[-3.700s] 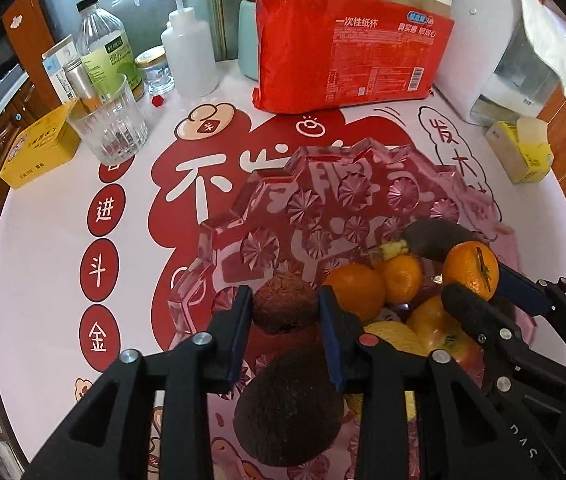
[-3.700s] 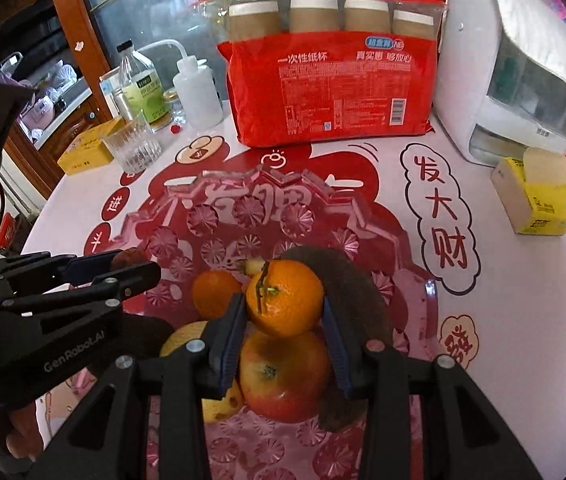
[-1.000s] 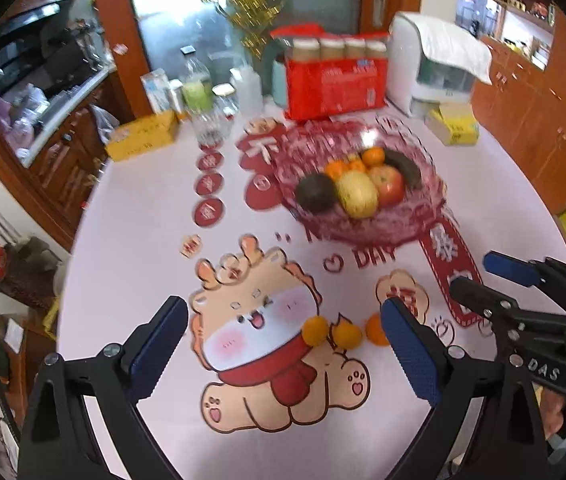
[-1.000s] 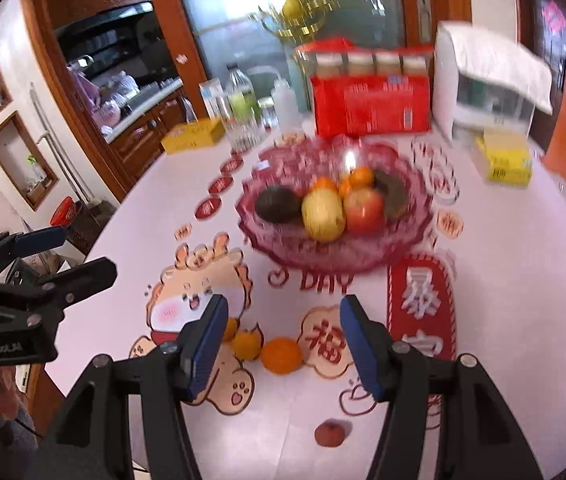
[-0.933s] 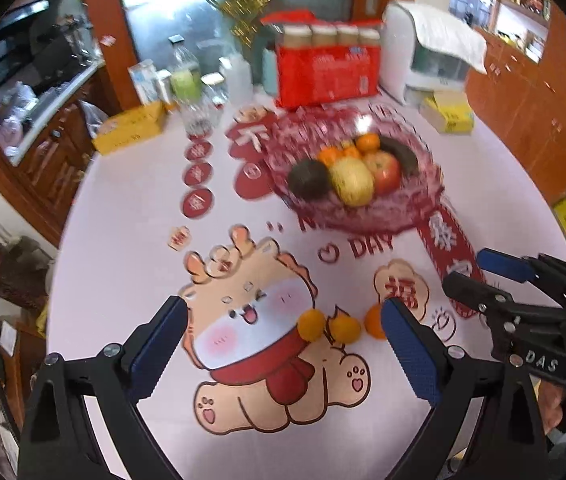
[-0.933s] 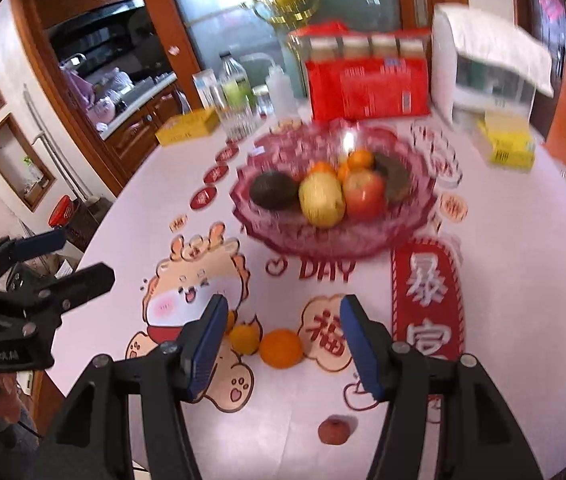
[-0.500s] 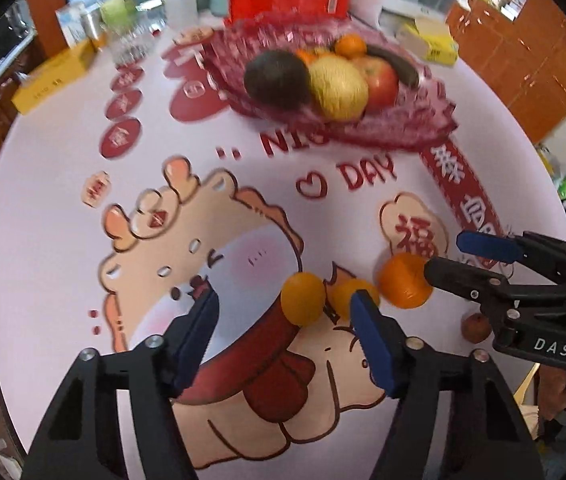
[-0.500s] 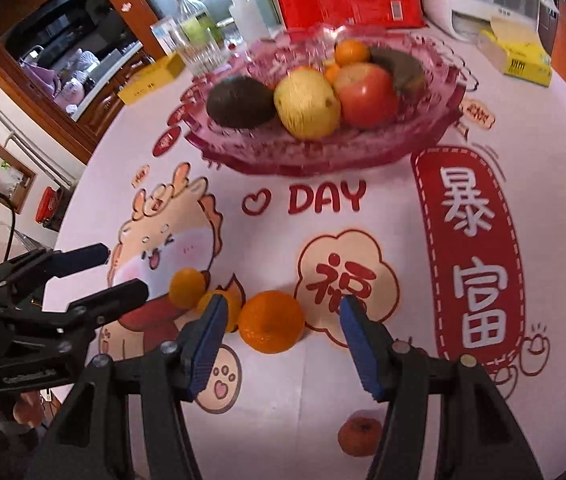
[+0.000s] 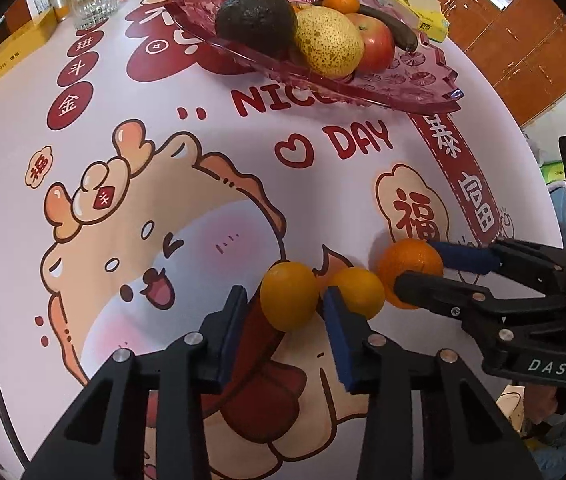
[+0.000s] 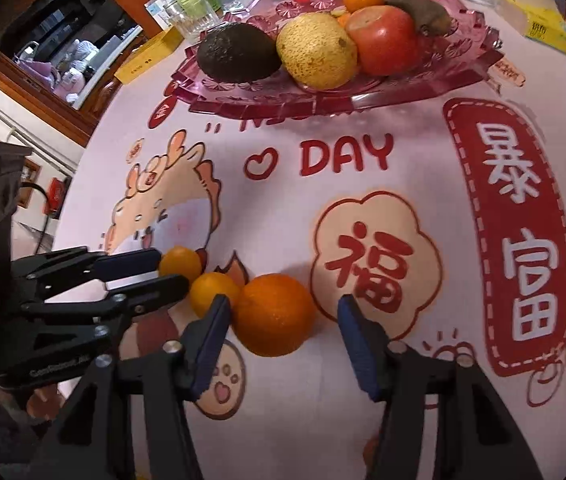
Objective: Organize fruits
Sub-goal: 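Grasp a small orange with the left tool while the right tool grasps the large orange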
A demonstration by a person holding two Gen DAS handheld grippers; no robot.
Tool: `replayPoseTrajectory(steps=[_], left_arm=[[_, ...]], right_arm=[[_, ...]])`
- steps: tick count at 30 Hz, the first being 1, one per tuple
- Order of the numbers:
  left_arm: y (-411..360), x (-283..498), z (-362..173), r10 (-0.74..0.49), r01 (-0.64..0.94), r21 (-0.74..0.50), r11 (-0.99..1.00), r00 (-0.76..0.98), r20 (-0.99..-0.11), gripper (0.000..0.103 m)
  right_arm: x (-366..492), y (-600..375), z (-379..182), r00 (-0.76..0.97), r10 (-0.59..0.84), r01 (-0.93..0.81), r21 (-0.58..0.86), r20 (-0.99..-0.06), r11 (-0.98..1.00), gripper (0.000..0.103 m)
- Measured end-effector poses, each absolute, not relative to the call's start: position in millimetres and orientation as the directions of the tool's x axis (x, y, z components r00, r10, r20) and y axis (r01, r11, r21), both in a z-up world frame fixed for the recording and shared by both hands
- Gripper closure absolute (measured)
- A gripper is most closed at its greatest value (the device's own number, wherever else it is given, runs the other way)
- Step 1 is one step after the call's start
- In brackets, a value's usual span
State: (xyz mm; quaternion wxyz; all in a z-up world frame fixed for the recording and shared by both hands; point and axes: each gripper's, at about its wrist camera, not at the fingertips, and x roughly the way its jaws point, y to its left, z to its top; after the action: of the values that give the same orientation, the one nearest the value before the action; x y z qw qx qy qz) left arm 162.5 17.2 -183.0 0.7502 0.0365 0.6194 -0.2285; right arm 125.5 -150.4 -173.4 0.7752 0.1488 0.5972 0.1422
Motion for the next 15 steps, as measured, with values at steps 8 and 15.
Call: replayPoseTrajectory(steps=[8, 15], left_arm=[[15, 170, -189, -0.324, 0.367, -0.262, 0.893, 0.116, -0.939, 0.07], [11, 171, -191, -0.331, 0.342, -0.274, 0.899, 0.12, -0.936, 0.075]], right_arm=[[121, -148, -166, 0.268, 0.375, -0.058, 0.373, -0.888, 0.926, 0.06], [114, -153, -159, 0.287, 0.362, -0.06, 0.361, -0.887, 0.931, 0.06]])
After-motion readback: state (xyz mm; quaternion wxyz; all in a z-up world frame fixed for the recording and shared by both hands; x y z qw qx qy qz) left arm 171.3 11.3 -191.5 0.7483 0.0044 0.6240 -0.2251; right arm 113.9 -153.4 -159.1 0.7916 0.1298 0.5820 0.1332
